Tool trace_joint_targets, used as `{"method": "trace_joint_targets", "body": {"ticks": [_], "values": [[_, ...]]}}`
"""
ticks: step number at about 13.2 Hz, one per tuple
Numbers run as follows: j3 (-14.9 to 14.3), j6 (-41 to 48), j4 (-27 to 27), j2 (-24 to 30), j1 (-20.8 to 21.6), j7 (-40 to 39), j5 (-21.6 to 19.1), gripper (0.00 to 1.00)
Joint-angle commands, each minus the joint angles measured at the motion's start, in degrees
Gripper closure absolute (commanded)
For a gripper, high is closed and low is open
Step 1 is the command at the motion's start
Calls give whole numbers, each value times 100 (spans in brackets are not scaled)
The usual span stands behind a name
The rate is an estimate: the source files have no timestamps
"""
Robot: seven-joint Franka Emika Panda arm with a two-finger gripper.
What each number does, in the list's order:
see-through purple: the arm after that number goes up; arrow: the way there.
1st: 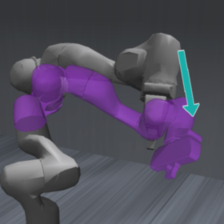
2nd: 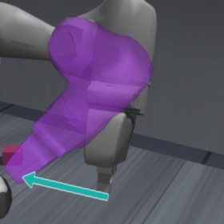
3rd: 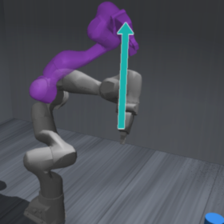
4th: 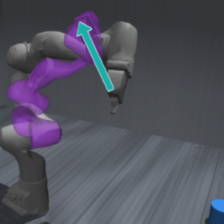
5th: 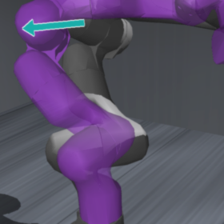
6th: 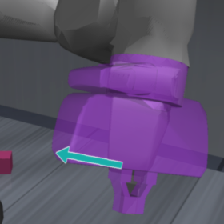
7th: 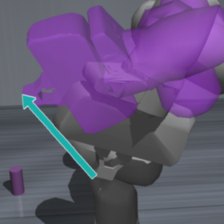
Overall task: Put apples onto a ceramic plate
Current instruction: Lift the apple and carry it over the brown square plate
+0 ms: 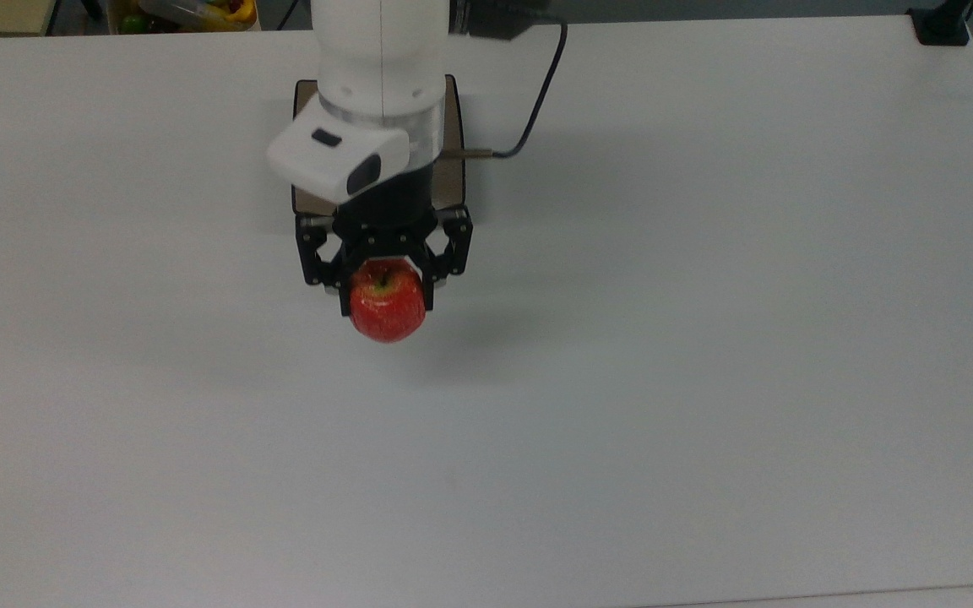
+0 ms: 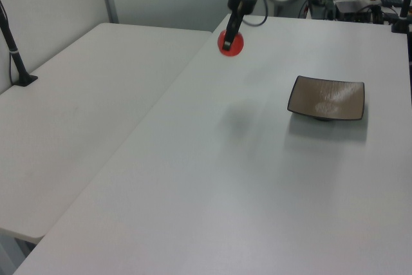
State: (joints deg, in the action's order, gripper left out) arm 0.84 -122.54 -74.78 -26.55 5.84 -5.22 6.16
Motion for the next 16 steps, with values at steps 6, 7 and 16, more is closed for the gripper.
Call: {"method": "trace_joint_targets", "body": {"ticks": [6, 7, 16], "values": [[-40, 1820, -2335, 2906, 14, -189, -598, 91], [-31, 1952, -2583, 3110, 14, -198, -607, 91], [-14, 867, -4938, 3507, -443, -1112, -537, 90]]}}
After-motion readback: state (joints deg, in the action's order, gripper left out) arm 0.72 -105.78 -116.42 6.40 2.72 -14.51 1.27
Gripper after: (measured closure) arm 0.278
